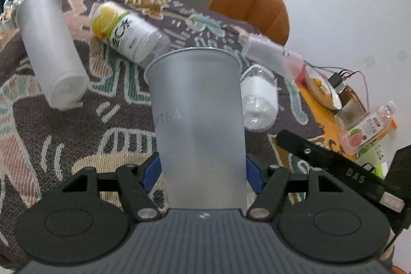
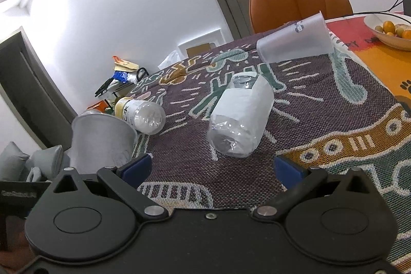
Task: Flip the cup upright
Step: 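Lift the frosted cup with the left gripper toward the right gripper, then grasp the frosted cup with the right gripper while the left gripper releases it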
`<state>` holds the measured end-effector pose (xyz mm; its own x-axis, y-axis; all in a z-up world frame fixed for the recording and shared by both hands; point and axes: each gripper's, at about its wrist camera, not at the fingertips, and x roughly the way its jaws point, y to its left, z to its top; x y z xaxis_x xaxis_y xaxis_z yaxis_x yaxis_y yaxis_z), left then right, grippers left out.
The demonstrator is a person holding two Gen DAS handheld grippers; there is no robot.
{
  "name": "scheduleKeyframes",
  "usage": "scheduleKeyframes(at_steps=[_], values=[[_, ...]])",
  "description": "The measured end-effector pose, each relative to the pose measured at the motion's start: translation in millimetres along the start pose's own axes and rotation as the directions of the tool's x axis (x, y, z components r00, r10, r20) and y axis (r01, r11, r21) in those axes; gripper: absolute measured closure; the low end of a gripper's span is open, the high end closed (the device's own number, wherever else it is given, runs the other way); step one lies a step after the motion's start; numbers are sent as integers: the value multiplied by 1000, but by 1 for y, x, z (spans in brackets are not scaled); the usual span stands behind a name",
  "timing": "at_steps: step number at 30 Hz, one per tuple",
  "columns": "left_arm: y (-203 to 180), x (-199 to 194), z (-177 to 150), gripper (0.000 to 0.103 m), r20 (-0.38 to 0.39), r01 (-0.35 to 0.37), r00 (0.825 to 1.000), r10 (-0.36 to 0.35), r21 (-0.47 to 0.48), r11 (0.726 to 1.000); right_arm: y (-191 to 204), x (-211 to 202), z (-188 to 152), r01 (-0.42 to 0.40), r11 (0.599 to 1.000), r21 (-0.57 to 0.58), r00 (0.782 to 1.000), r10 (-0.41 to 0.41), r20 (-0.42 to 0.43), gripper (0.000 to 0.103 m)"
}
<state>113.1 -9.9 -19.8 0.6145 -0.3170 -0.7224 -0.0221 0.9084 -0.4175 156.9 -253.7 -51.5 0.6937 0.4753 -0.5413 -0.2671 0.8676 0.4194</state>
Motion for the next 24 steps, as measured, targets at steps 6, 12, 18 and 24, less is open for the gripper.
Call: scheduleKeyframes(at_steps=[6, 12, 18, 24], values=[[16, 31, -6, 35, -112, -21, 994, 13, -72, 997, -2, 8, -2, -2, 1000, 10, 1000, 2, -26, 0], [15, 22, -1, 31, -131, 0, 991, -7, -52, 999, 3, 11, 0, -22, 1000, 8, 999, 23, -44, 0], [21, -5, 6, 26, -49, -16, 999, 14, -45, 999, 17, 19, 7, -80, 997, 9, 993, 80, -82, 0], [39, -28, 11, 19, 68, -76, 994, 80, -58, 995, 43, 37, 16, -153, 988, -18, 972, 148, -182, 0]])
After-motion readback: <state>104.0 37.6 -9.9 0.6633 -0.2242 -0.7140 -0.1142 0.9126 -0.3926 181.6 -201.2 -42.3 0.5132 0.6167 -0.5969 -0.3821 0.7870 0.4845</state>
